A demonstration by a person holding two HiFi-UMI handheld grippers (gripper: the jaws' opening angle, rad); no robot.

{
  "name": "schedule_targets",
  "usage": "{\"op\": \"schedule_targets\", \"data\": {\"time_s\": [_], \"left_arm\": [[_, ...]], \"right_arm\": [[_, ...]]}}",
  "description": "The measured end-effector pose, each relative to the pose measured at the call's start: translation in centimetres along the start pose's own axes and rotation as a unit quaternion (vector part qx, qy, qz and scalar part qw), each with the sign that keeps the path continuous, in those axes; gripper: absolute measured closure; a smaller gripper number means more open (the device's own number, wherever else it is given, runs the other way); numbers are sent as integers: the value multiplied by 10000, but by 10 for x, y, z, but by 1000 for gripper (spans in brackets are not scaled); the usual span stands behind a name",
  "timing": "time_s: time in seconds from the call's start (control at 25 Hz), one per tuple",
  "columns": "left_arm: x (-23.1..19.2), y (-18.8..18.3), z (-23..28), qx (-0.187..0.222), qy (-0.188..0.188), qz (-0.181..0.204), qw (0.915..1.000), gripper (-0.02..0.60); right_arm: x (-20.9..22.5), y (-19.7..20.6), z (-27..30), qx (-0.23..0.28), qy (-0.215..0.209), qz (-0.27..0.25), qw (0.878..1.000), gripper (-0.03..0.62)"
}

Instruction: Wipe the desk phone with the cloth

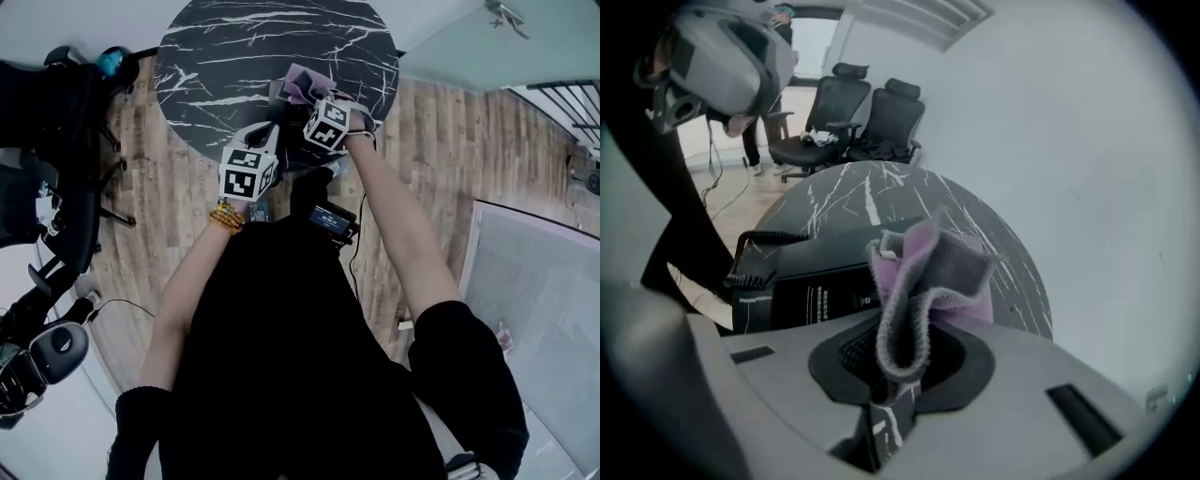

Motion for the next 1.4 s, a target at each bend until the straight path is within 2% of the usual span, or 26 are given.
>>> {"op": "schedule_targets", "data": {"time_s": [0.12,0.36,0.56,1.4], "left_arm": [[1,2,2,-37,49,67,10000,568],[7,1,2,-56,127,373,9992,568],[8,1,2,-47,163,388,9991,569],[13,0,4,-28,221,365,9991,568]], "right_arm": [[-1,0,3,-38,-121,310,9994,539],[-10,-1,1,-175,-482,429,9978,539],[-25,2,1,-211,-736,671,9948,539],[-78,8,1,-273,-1130,650,9911,540]]}}
Point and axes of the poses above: the fingertips, and each gripper's own axes: z forward along the fingers, x to its right, y out of its underside, the point moved 1 cm from there along -z, backward along the fingers
